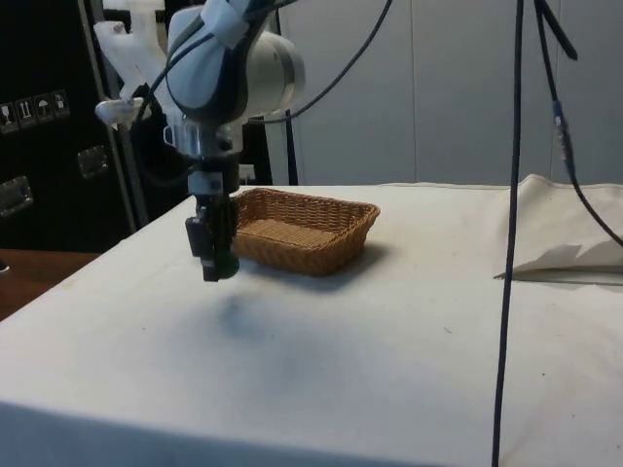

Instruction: Pick up the ball and place it into the basket.

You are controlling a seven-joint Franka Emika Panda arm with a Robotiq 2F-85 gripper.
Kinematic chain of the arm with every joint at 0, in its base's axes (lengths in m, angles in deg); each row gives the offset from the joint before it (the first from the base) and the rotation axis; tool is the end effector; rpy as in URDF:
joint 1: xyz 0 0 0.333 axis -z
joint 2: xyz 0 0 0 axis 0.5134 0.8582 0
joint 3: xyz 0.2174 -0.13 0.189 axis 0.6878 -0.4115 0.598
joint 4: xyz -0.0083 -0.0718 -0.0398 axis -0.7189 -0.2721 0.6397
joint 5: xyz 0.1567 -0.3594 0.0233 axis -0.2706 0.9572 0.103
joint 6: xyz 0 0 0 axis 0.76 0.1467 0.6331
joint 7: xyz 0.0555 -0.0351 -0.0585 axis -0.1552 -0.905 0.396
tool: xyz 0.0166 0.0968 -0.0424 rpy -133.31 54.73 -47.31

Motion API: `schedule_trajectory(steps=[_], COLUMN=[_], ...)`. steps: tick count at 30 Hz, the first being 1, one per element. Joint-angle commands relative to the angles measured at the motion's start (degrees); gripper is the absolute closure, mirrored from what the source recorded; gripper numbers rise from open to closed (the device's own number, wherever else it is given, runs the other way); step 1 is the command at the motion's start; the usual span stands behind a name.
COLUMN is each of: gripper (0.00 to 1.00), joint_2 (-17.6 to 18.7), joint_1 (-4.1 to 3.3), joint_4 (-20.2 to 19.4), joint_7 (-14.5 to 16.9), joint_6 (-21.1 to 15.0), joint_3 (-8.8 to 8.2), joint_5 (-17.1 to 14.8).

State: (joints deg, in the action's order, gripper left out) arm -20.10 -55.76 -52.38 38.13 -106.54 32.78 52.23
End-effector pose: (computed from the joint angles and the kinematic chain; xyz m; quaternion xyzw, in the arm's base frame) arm 0.6235 0.0549 0.2030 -0.9959 -0.0683 -0.0427 0.0418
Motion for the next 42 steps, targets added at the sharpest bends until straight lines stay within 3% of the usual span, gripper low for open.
schedule_trajectory(steps=[1, 2, 3, 8, 10, 11, 16, 18, 19, 24, 25, 26, 35, 36, 37, 42], gripper=[1.0, 1.0, 1.0, 1.0, 1.0, 1.0, 1.0, 1.0, 1.0, 1.0, 1.0, 1.0, 1.0, 1.0, 1.0, 1.0], joint_2=[-1.4, -0.7, -2.0, -5.3, -5.2, -6.3, -9.1, -9.1, -10.1, -13.2, -12.8, -13.7, -17.9, -17.6, -18.2, -18.3], joint_1=[-0.4, 0.0, -0.4, -0.4, 0.0, -0.34, -0.34, 0.0, -0.34, -0.4, 0.0, -0.4, -0.23, 0.0, -0.23, -0.17], joint_4=[-1.0, -0.5, -1.4, -3.1, -2.9, -3.5, -4.4, -4.2, -4.8, -5.8, -5.4, -6.0, -8.7, -8.4, -9.1, -9.4], joint_7=[-0.5, 0.0, -0.5, -0.5, 0.0, -0.6, -0.7, -0.1, -0.7, -0.8, -0.1, -0.9, -1.4, -0.6, -1.5, -1.7], joint_6=[0.5, 0.0, 0.5, 1.6, 1.4, 2.1, 3.6, 3.4, 4.0, 5.6, 5.5, 5.8, 6.8, 6.8, 6.8, 6.8], joint_3=[-0.63, -0.06, -0.69, -1.2, -0.74, -1.49, -2.29, -1.83, -2.52, -3.27, -2.75, -3.32, -4.3, -3.72, -4.53, -5.5], joint_5=[0.9, 0.2, 1.1, 1.9, 1.3, 2.3, 3.1, 2.3, 3.4, 4.5, 3.6, 4.8, 8.1, 6.8, 8.9, 11.0])
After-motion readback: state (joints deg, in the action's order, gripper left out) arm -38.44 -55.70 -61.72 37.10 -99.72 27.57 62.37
